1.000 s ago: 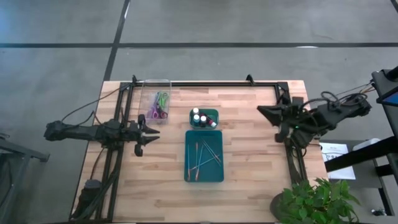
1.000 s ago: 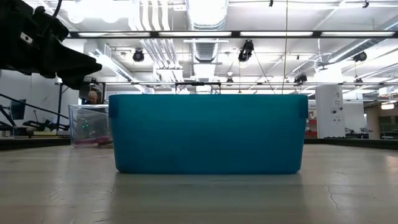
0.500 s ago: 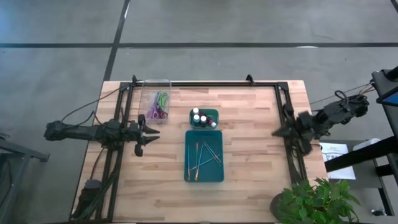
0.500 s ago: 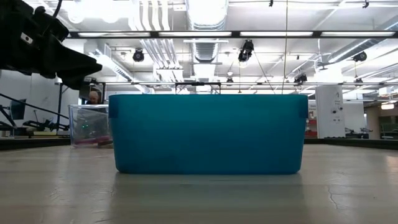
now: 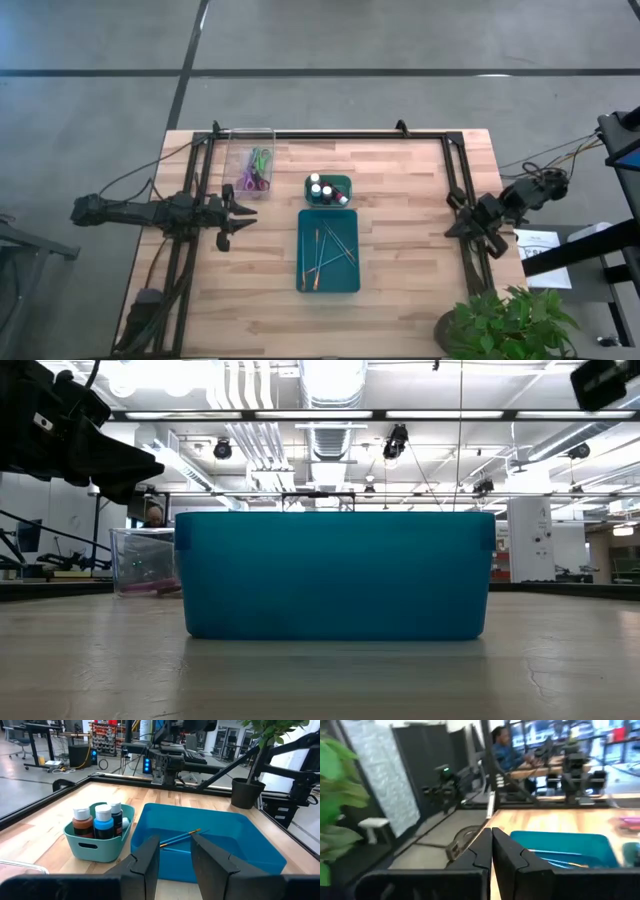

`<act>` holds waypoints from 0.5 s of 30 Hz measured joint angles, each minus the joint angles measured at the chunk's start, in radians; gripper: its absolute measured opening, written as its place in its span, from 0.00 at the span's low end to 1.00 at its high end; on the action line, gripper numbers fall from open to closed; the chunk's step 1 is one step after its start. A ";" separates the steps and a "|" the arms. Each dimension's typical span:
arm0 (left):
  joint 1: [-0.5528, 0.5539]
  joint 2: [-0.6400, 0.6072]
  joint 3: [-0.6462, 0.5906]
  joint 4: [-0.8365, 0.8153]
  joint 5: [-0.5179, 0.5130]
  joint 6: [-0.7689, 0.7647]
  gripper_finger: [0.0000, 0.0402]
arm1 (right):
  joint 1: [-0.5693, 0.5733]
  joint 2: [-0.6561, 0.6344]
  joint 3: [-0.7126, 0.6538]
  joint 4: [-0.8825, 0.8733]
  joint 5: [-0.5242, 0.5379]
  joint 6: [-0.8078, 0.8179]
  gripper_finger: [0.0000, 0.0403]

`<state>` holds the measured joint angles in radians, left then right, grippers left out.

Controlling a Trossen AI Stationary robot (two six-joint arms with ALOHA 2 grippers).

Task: Pick & Place Paint Supplies
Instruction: Return to Home Position

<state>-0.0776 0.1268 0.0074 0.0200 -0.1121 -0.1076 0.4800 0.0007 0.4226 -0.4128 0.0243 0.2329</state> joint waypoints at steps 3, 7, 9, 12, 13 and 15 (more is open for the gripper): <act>0.000 0.000 0.000 0.001 0.000 0.000 0.29 | 0.000 0.001 -0.051 0.071 0.062 -0.009 0.02; 0.000 0.011 0.000 0.002 -0.001 0.000 0.29 | 0.000 -0.001 -0.124 0.197 0.137 -0.038 0.02; 0.000 0.016 0.000 0.001 0.000 0.000 0.29 | 0.000 0.000 -0.175 0.204 0.152 -0.053 0.02; 0.000 0.015 0.000 0.002 0.000 0.001 0.29 | -0.001 0.000 -0.236 0.244 0.165 -0.050 0.02; 0.000 0.013 -0.001 0.003 0.000 0.001 0.29 | 0.000 -0.001 -0.253 0.256 0.162 -0.052 0.02; 0.000 0.015 -0.001 0.004 0.000 0.001 0.29 | 0.000 -0.001 -0.288 0.250 0.162 -0.046 0.02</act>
<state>-0.0776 0.1422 0.0063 0.0243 -0.1125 -0.1070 0.4797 -0.0002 0.1342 -0.1631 0.1860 0.1871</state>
